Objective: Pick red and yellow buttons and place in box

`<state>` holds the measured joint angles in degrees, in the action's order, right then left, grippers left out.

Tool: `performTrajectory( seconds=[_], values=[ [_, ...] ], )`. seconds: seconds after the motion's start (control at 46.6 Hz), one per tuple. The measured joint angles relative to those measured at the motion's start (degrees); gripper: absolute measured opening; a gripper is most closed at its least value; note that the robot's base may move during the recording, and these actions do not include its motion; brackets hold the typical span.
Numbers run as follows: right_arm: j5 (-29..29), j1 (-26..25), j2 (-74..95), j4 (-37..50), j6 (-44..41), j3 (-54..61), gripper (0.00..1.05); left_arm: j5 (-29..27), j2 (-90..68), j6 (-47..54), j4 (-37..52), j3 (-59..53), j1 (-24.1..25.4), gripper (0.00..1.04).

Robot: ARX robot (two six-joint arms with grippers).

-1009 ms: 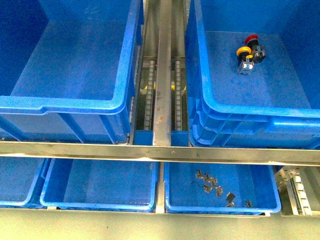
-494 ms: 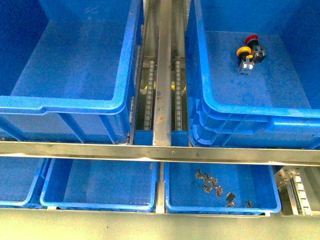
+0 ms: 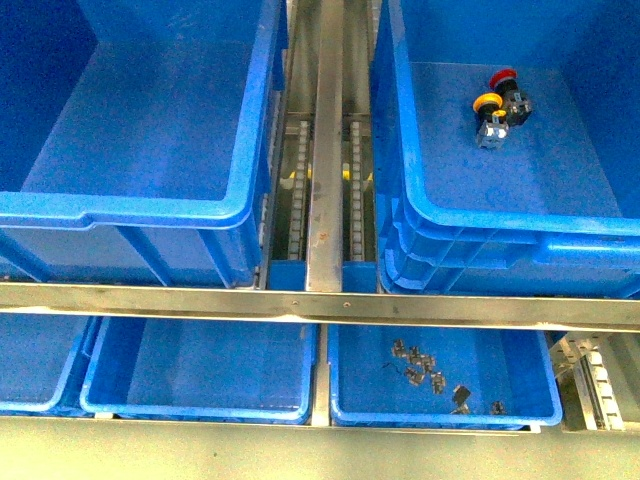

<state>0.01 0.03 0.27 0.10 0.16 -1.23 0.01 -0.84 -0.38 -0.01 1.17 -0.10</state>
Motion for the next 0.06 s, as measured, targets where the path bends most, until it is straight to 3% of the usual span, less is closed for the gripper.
performTrajectory(
  seconds=[0.064],
  values=[
    [0.0, 0.0, 0.0, 0.0, 0.0, 0.0, 0.99, 0.0, 0.0, 0.02, 0.0, 0.0, 0.0, 0.97]
  ],
)
